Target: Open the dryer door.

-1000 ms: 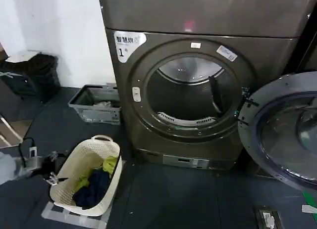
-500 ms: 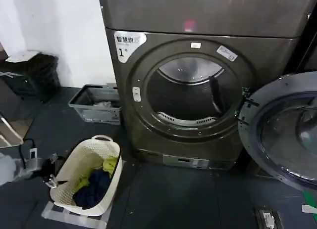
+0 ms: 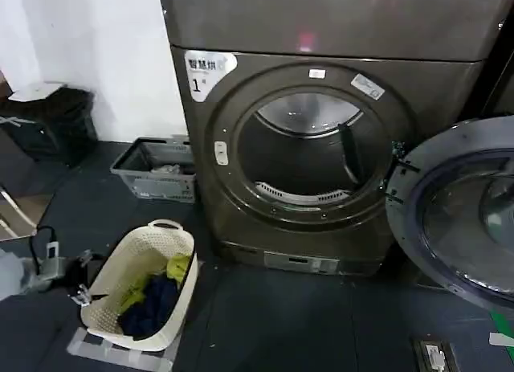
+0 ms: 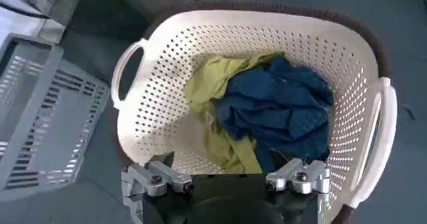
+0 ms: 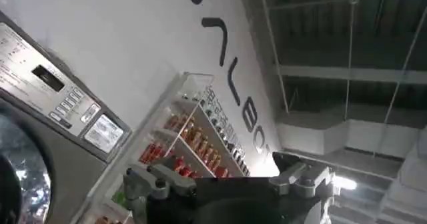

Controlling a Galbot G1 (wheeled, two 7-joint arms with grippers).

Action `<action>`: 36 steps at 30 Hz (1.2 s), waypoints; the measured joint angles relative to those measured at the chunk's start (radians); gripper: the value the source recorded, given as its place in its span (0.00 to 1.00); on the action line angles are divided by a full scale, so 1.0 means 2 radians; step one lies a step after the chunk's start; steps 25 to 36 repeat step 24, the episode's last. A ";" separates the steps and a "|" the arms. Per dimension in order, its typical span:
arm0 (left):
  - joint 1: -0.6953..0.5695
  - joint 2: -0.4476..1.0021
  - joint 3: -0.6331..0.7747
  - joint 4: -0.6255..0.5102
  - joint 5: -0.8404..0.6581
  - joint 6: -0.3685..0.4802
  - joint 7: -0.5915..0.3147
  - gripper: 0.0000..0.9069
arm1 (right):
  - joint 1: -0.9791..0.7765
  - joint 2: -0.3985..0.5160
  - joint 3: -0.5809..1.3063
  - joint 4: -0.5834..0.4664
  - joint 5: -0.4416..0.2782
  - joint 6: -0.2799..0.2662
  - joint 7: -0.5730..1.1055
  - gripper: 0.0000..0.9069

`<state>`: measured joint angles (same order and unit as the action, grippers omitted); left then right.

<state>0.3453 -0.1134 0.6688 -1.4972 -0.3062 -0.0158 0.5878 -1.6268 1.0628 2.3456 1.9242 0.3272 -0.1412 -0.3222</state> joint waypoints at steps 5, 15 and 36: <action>0.005 0.000 0.000 0.001 0.006 -0.002 0.000 1.00 | -0.001 0.001 0.001 -0.002 0.000 0.001 0.000 1.00; 0.004 -0.001 -0.001 -0.002 0.012 -0.002 -0.001 1.00 | -0.002 -0.001 0.010 -0.002 0.001 0.001 0.000 1.00; 0.004 -0.004 -0.001 0.004 0.014 -0.003 -0.001 1.00 | -0.006 -0.004 0.023 0.001 0.001 0.001 0.001 1.00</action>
